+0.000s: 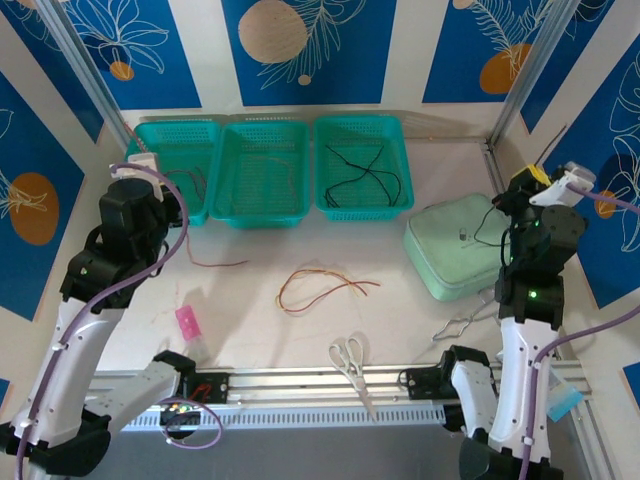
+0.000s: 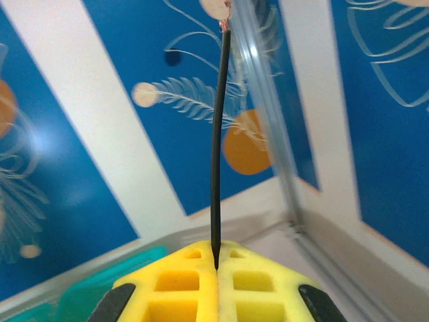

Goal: Untangle the cables

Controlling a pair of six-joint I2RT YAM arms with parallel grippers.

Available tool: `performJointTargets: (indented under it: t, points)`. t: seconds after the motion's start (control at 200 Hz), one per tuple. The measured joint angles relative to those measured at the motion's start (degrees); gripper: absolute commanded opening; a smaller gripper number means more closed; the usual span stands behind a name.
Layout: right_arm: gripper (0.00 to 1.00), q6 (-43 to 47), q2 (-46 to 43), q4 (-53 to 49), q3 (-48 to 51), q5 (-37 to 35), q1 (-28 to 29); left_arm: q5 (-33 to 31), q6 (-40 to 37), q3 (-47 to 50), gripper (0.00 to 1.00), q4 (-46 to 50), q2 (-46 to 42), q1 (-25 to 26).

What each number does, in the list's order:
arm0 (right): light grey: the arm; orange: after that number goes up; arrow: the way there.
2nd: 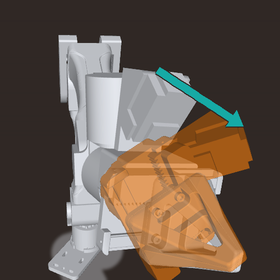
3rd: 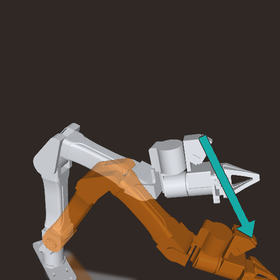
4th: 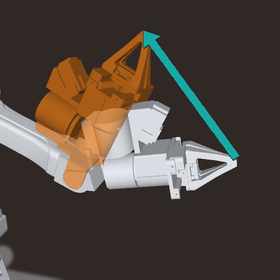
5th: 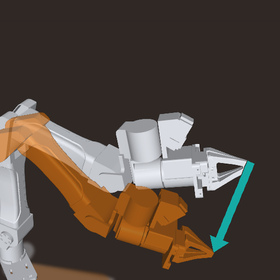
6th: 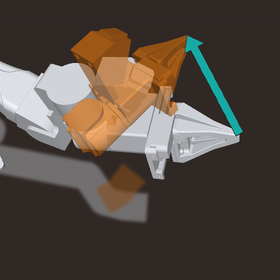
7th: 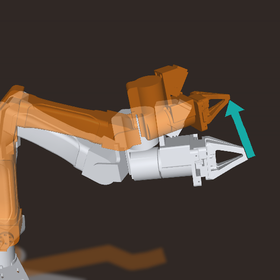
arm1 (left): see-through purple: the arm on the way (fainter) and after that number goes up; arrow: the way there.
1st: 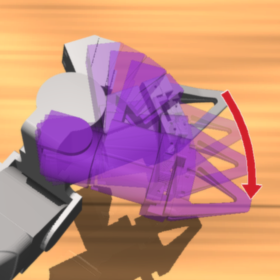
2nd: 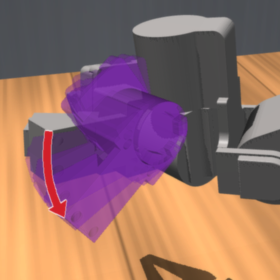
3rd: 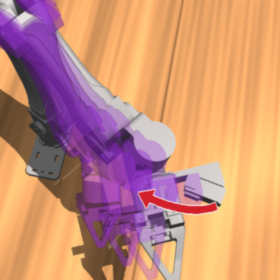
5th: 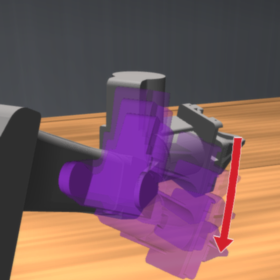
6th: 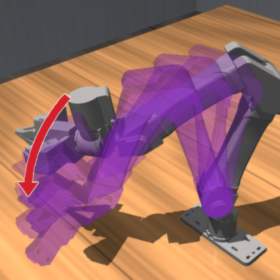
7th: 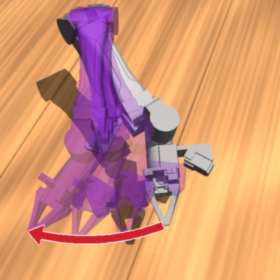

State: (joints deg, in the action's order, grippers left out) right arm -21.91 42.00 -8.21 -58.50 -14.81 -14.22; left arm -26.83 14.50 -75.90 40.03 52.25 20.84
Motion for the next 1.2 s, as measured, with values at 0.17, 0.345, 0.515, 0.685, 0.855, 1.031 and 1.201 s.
performJointTargets:
  t: [0.17, 0.345, 0.515, 0.685, 0.855, 1.031, 1.201]
  points:
    - [0.0, -4.4, 6.6, 1.8, -9.5, 6.5, 3.8, 2.1, 0.6, 1.8, 0.0, -1.0, 0.0, 0.0]
    - [0.0, -4.0, 15.6, 4.4, -18.7, 6.5, 14.8, 5.3, 1.8, 4.0, 0.0, -1.5, 0.2, -0.1]
    - [0.0, -2.3, 26.9, 7.5, -28.5, 6.3, 21.2, 7.8, 3.5, 5.6, 0.0, -1.6, 0.2, -0.1]
    - [0.0, -1.0, 39.7, 8.9, -40.3, 6.3, 24.1, 9.4, 5.1, 7.2, 0.0, -1.7, -0.4, -0.1]
    - [0.0, -0.9, 53.1, 7.7, -54.9, 6.5, 25.0, 10.5, 6.1, 7.8, 0.0, -1.7, -1.2, -0.1]
    - [0.0, -0.5, 63.8, 4.2, -67.5, 6.8, 25.3, 11.7, 6.9, 8.1, 0.0, -1.8, -1.2, -0.1]
    - [0.0, 2.5, 73.2, -2.2, -83.1, 7.0, 25.7, 12.3, 7.7, 9.1, 0.0, -2.1, -1.2, -0.1]
